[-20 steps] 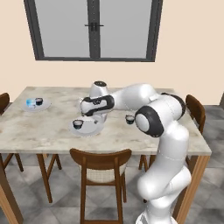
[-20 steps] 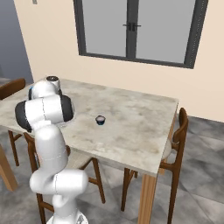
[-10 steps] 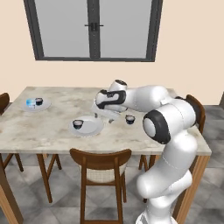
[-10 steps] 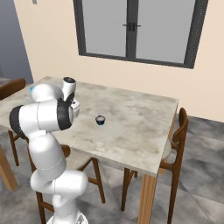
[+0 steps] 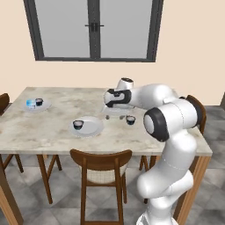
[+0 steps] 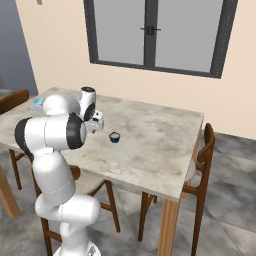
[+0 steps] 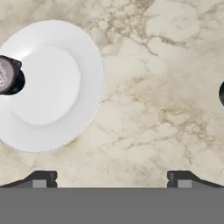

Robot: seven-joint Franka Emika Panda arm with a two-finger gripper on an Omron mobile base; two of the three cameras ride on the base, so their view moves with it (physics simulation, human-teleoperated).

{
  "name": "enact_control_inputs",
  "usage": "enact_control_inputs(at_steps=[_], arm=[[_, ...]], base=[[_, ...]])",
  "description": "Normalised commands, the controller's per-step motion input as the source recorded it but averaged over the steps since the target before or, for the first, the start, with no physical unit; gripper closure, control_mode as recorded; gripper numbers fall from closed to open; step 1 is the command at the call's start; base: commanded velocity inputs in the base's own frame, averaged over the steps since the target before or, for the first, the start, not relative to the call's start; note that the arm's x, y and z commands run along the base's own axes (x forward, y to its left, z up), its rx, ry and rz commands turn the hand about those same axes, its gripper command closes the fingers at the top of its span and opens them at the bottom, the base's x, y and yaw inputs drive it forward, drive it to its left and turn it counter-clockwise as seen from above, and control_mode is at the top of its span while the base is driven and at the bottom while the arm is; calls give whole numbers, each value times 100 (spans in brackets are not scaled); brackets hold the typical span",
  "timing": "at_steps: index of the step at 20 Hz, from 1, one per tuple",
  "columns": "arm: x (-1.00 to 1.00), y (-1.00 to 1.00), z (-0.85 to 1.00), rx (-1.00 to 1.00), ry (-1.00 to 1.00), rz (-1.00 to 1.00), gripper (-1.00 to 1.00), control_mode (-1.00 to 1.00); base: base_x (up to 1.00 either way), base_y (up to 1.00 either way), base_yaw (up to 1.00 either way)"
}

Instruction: Place two yogurt containers on each plate.

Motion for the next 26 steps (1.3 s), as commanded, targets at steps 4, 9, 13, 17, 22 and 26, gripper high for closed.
enact_control_inputs(at_steps=[4, 9, 13, 17, 22, 26], arm=[[18, -66, -1, -12, -14, 34, -100, -100], [6, -68, -3, -6, -19, 36, -100, -100], [19, -60, -4, -9, -7, 31, -100, -100], [14, -31, -8, -15, 3, 18, -100, -100], [10, -10, -21, -16, 0, 11, -100, -100], [22, 0, -26, -10, 0, 4, -100, -100]], base=[[0, 0, 0], [0, 0, 0], [0, 0, 0], [0, 0, 0], [0, 0, 0], [0, 0, 0]])
